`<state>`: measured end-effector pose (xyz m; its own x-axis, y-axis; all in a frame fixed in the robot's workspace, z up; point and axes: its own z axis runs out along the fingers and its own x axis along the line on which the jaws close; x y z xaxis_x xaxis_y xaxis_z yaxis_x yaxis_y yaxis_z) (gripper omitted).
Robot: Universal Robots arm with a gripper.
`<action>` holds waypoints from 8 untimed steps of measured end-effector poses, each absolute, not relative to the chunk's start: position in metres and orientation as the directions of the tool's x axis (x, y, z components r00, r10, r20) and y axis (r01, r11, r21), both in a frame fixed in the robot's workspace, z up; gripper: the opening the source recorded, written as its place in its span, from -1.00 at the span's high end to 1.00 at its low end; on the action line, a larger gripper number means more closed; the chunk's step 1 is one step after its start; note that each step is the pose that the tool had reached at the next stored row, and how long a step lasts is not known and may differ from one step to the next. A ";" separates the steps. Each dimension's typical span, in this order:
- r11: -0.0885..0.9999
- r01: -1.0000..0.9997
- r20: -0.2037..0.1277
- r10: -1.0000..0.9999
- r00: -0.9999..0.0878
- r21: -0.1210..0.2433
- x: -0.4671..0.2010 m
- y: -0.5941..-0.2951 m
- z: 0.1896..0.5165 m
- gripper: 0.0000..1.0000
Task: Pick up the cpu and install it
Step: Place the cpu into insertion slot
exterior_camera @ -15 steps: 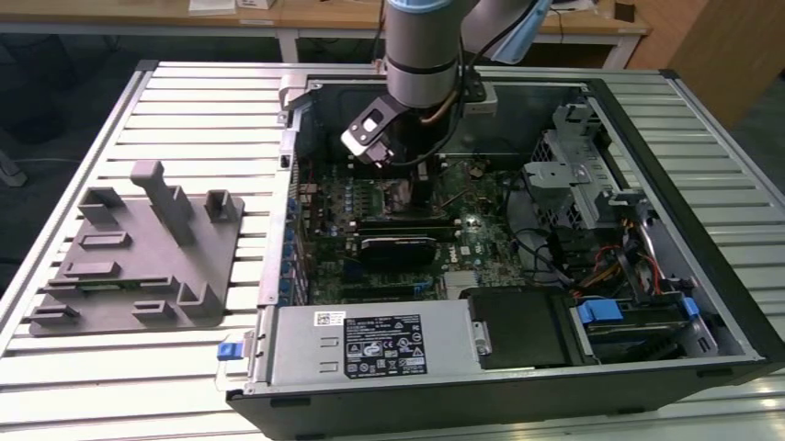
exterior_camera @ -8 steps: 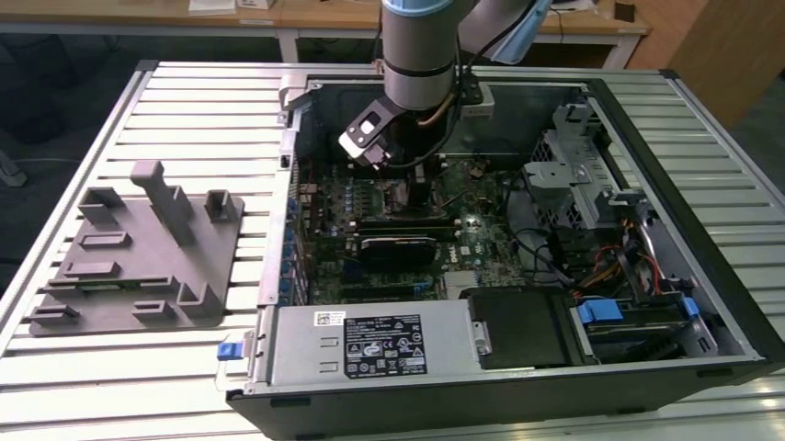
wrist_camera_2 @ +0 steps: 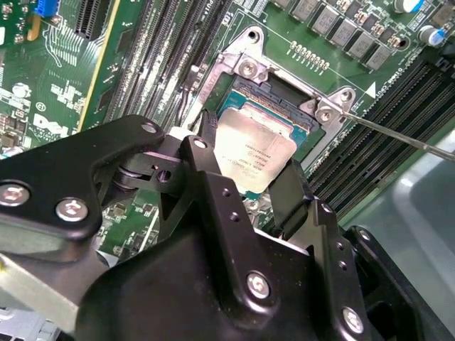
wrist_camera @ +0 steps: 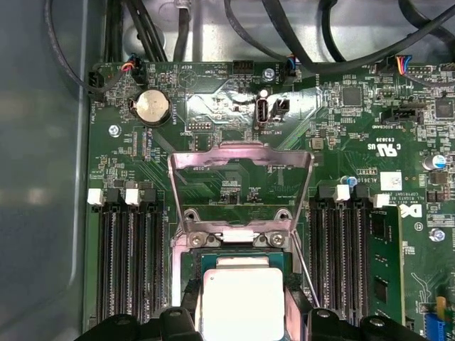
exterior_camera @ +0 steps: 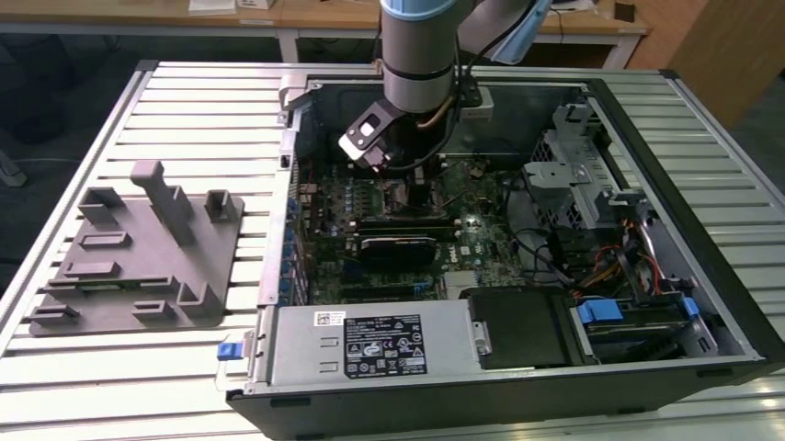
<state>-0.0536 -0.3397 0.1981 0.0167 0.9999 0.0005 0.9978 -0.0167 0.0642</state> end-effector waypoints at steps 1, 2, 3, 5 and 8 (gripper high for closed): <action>-0.017 0.998 0.001 1.000 0.017 0.064 -0.054 -0.340 0.198 -0.09; -0.017 0.998 0.001 1.000 0.017 0.064 -0.054 -0.339 0.197 -0.09; -0.017 0.998 0.001 1.000 0.017 0.064 -0.054 -0.339 0.197 -0.09; -0.017 0.998 0.002 1.000 0.017 0.064 -0.054 -0.338 0.196 -0.09; -0.017 0.998 0.002 1.000 0.017 0.064 -0.054 -0.338 0.194 -0.09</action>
<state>-0.0539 -0.3377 0.1945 0.0166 0.9999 0.0025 0.9978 -0.0167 0.0642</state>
